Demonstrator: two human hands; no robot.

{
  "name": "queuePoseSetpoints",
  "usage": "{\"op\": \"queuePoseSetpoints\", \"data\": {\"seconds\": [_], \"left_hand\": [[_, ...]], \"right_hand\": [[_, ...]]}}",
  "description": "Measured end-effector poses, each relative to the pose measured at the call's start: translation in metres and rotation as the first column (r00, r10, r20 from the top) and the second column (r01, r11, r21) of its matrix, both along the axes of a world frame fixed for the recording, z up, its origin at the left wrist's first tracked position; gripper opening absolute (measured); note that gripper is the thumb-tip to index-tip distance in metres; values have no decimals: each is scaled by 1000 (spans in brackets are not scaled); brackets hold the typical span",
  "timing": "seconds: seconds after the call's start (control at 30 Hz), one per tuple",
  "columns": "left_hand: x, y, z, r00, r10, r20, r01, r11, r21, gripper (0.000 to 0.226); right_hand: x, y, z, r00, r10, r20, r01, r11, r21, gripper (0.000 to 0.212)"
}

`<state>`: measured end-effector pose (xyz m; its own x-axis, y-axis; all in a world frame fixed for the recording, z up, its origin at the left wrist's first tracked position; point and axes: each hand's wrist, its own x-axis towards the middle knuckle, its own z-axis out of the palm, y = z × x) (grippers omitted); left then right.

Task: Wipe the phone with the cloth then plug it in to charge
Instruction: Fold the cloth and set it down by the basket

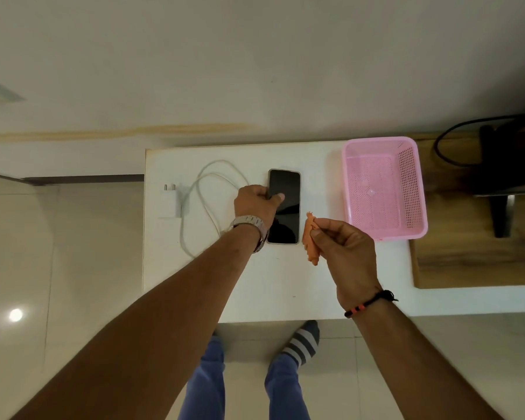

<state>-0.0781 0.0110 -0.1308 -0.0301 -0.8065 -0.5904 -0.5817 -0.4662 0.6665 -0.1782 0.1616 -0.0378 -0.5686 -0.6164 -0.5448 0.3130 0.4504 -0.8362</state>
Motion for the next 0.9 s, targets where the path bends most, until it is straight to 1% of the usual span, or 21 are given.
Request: {"op": "queuePoseSetpoints", "data": {"seconds": [0.07, 0.13, 0.2, 0.23, 0.27, 0.3, 0.33, 0.37, 0.4, 0.43, 0.47, 0.5, 0.57, 0.6, 0.67, 0.7, 0.77, 0.83, 0.9], "left_hand": [[2, -4, -2, 980, -97, 172, 107, 993, -54, 38], [3, -8, -1, 938, -178, 297, 201, 978, -49, 45], [5, -8, 9, 909, -207, 361, 251, 965, -79, 45], [6, -7, 16, 906, -218, 362, 279, 952, -123, 42], [7, -4, 23, 912, -244, 330, 309, 937, -161, 39], [9, -1, 31, 930, -283, 234, 327, 928, -176, 37], [10, 2, 42, 948, -311, 66, 317, 941, -120, 36], [11, 5, 54, 942, -298, -156, 305, 952, 22, 36], [14, 7, 65, 901, -233, -365, 320, 926, 198, 38], [17, 7, 73, 848, -180, -499, 370, 874, 314, 40], [20, 7, 78, 811, -188, -554, 425, 839, 338, 40], [21, 7, 81, 801, -221, -556, 450, 836, 315, 35], [21, 2, 82, 830, -274, -486, 426, 874, 235, 24], [21, -1, 81, 849, -293, -440, 406, 894, 189, 21], [18, -9, 80, 855, -349, -383, 423, 897, 126, 19], [17, -13, 81, 848, -372, -378, 443, 889, 119, 20], [13, -20, 82, 834, -410, -369, 480, 869, 118, 21], [11, -27, 85, 818, -461, -345, 519, 849, 97, 19], [8, -32, 88, 806, -511, -299, 553, 830, 71, 15]], "right_hand": [[0, -2, -1, 997, -40, 59, 39, 999, 22, 18], [-1, -4, -2, 987, -74, 141, 70, 997, 36, 20], [-2, -6, -4, 976, -83, 201, 75, 996, 51, 22], [-3, -7, -5, 968, -89, 234, 78, 996, 53, 22], [-5, -8, -7, 957, -93, 276, 84, 995, 45, 22], [-7, -9, -8, 940, -96, 328, 91, 995, 30, 23], [-9, -10, -10, 920, -94, 381, 97, 995, 12, 24], [-10, -12, -11, 900, -86, 427, 98, 995, -8, 26], [-10, -14, -12, 883, -75, 463, 98, 995, -26, 28], [-10, -16, -12, 866, -69, 495, 103, 994, -43, 30], [-10, -18, -12, 849, -69, 524, 116, 992, -57, 31], [-10, -19, -10, 831, -77, 551, 133, 989, -62, 31], [-7, -21, -7, 819, -73, 569, 140, 987, -75, 31], [-6, -23, -5, 843, -43, 537, 102, 991, -81, 33], [-1, -26, -1, 914, 10, 405, 8, 999, -42, 37], [1, -28, 0, 941, -12, 339, 12, 1000, 2, 38], [3, -30, -2, 960, -118, 253, 102, 992, 78, 34], [2, -29, -5, 954, -192, 231, 169, 979, 114, 24], [1, -23, -9, 947, -233, 221, 202, 967, 155, 19]]}}
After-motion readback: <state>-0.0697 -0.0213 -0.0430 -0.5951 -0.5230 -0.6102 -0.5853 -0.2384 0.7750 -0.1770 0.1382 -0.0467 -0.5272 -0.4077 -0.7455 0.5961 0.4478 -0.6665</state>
